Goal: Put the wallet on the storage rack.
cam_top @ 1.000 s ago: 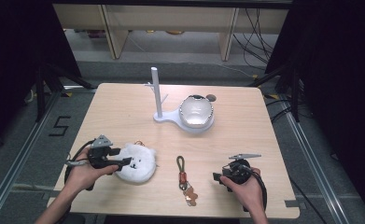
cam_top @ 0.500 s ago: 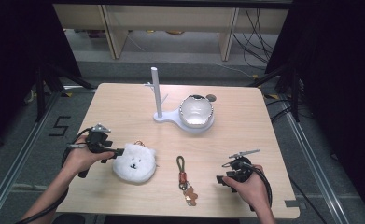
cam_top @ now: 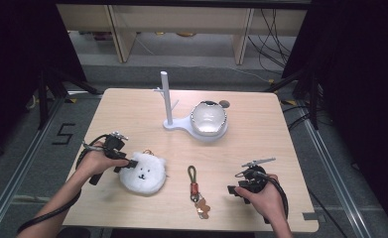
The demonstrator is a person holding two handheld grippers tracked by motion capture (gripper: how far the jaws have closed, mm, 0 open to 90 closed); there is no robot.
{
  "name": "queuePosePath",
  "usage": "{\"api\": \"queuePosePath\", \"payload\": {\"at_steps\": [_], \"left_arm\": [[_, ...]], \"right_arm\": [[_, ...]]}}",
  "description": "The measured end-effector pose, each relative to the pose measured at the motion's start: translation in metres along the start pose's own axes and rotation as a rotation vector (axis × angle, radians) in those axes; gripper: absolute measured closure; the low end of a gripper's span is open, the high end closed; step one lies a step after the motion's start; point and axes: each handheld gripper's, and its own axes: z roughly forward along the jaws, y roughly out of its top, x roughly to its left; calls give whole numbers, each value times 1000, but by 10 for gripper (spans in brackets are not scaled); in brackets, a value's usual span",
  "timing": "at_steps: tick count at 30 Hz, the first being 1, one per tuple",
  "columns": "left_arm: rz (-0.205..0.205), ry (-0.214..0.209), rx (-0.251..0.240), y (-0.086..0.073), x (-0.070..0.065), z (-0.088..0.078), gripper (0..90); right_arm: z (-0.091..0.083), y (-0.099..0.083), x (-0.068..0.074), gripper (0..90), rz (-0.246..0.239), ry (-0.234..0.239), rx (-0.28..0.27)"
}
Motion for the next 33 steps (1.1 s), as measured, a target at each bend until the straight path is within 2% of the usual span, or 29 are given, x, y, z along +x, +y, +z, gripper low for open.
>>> {"api": "queuePosePath", "payload": {"at_steps": [1,2,3,8,11,12,13,14,16,17,18,20,21,23,24,25,28,31,33], "left_arm": [[-1,-3,-7,0,-1,2,358],[15,-9,2,0,0,3,367],[9,-9,1,0,-1,4,387],[15,-21,31,-1,-1,5,447],[-5,-40,37,-2,-2,7,502],[-33,-51,20,-3,-4,9,534],[-13,-55,40,-3,-2,9,551],[-17,-56,41,-4,-2,9,559],[-19,-56,25,-6,-2,8,593],[-35,-53,11,-7,-4,9,621],[-7,-51,25,-7,-3,7,644],[-11,-57,-3,-9,-5,7,701],[15,-55,7,-9,-4,5,730],[4,-59,-29,-11,-7,6,759],[30,-55,-26,-13,-7,4,774],[30,-54,-43,-14,-8,3,779],[16,-61,-72,-16,-9,1,792],[17,-65,-101,-18,-10,-3,800],[5,-80,-136,-20,-10,-8,803]], "right_arm": [[-1,0,1,479,10,7,3],[-1,-1,4,479,55,14,14],[0,-1,0,479,8,3,-4],[0,-2,1,477,19,7,-2],[0,-1,1,477,15,6,-4],[0,-1,1,477,13,7,-7],[0,-1,2,477,15,4,-4],[0,-1,1,477,9,3,-7],[0,0,2,476,12,8,-7],[0,0,3,476,10,11,-3],[0,0,3,476,9,10,-4],[1,0,2,475,-5,2,-11],[1,0,3,475,-2,3,-10],[1,0,5,473,13,13,-4],[2,0,3,473,-11,13,-13],[2,1,4,472,6,16,-7],[3,1,3,471,-8,6,-12],[2,2,4,470,10,11,-20],[2,2,3,469,-8,0,-18]]}}
